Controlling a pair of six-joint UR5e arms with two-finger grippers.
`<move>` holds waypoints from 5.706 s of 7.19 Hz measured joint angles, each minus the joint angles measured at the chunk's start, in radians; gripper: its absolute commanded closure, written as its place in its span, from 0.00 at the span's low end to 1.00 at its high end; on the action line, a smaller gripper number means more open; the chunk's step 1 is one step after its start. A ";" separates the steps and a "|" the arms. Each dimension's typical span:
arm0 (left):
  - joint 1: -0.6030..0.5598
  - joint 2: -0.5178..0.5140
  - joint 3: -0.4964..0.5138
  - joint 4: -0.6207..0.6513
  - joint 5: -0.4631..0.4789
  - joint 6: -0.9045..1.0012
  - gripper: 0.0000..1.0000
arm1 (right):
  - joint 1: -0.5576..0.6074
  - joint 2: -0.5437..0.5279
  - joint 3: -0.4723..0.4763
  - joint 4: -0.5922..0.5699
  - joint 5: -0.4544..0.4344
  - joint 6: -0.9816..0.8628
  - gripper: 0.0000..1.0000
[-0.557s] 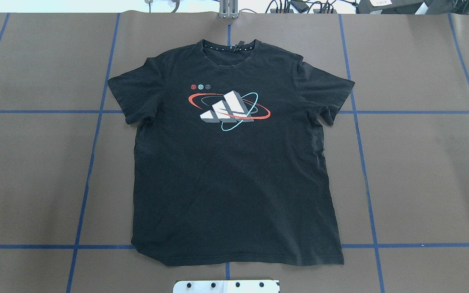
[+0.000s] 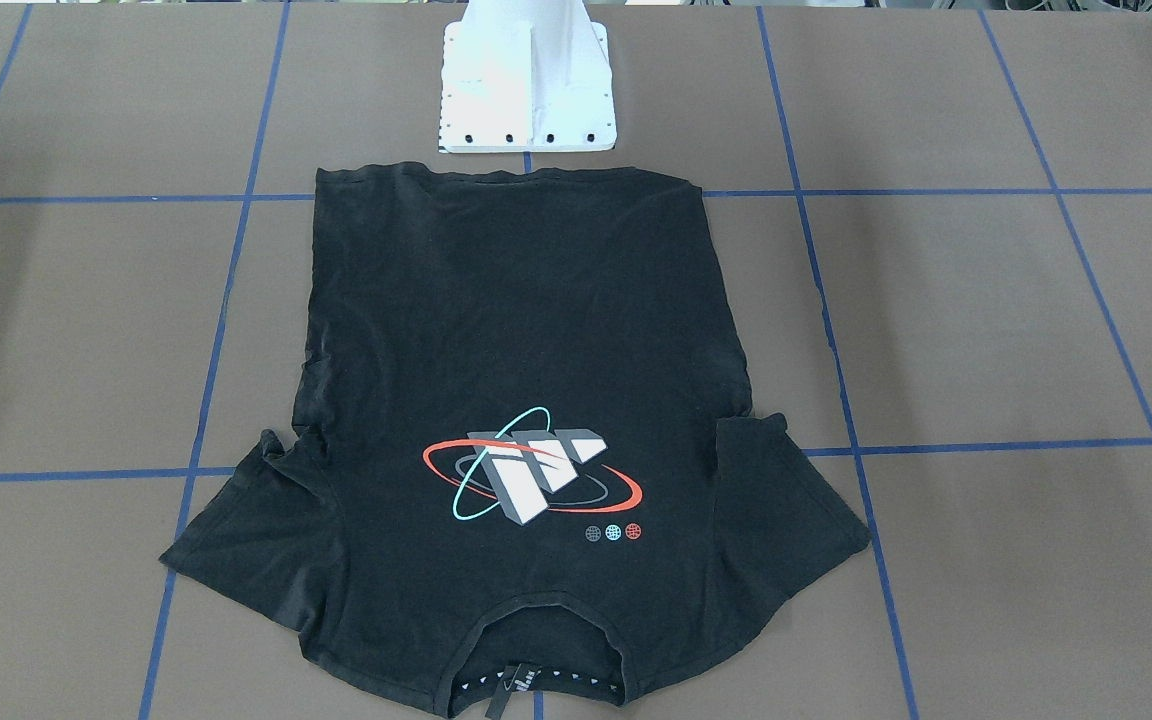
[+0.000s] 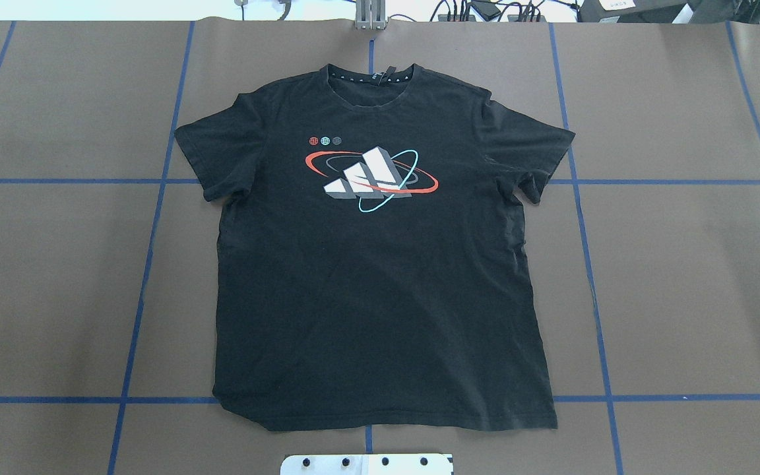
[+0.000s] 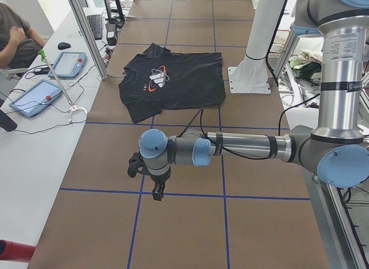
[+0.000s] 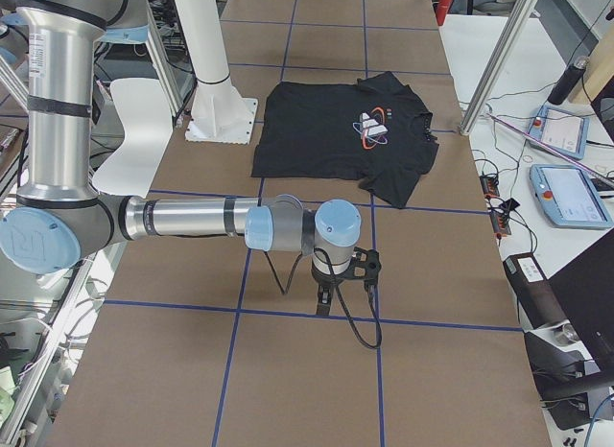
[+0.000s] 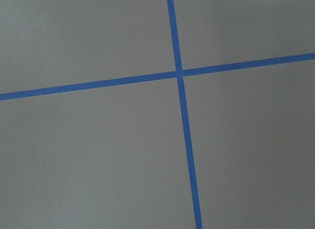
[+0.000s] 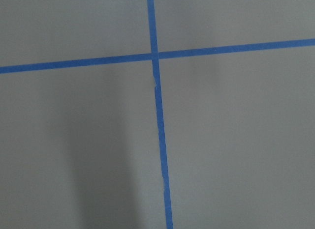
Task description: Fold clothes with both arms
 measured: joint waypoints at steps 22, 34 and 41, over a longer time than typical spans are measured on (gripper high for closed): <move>0.199 -0.312 0.258 -0.860 -0.003 -0.794 0.00 | -0.570 0.708 -0.725 0.729 -0.223 0.478 0.43; 0.371 -0.435 0.419 -0.969 0.164 -0.909 0.00 | -0.613 0.934 -0.731 0.716 -0.161 0.709 1.00; 0.614 -0.596 0.619 -1.101 0.445 -1.108 0.04 | -0.770 1.105 -0.853 0.715 -0.465 0.930 0.01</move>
